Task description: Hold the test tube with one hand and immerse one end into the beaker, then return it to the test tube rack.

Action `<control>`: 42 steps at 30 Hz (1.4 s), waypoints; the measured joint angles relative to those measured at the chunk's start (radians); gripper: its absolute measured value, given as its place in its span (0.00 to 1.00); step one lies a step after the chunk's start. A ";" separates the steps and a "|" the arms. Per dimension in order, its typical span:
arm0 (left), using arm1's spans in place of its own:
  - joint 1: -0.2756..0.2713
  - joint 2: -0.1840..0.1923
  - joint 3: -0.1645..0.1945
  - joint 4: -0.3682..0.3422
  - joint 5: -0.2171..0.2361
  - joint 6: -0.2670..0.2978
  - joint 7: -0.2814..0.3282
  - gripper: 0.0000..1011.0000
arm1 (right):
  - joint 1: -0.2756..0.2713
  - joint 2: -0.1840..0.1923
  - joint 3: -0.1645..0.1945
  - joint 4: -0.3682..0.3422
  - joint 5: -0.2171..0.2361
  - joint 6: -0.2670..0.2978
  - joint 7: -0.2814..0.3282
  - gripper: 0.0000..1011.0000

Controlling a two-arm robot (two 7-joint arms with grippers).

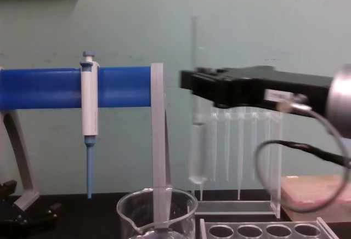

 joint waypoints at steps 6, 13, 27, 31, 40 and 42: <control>0.000 0.000 0.000 0.000 0.000 0.000 0.000 0.99 | 0.069 -0.053 -0.064 0.084 -0.010 -0.001 0.017 0.23; 0.000 0.000 0.000 0.000 0.000 0.000 0.000 0.99 | 0.090 -0.095 -0.099 0.180 -0.021 -0.052 0.021 0.22; 0.000 0.000 0.000 0.000 0.000 0.000 0.000 0.99 | 0.056 -0.142 -0.113 0.343 -0.066 -0.193 0.016 0.22; 0.000 0.000 0.000 0.000 0.000 0.000 0.000 0.99 | 0.049 -0.157 -0.112 0.390 -0.078 -0.233 0.023 0.22; 0.000 0.000 0.000 0.000 0.000 0.000 0.000 0.99 | 0.033 -0.174 -0.105 0.425 -0.088 -0.254 0.033 0.23; 0.000 0.000 0.000 0.000 0.000 0.000 0.000 0.99 | 0.031 -0.176 -0.103 0.426 -0.091 -0.256 0.034 0.22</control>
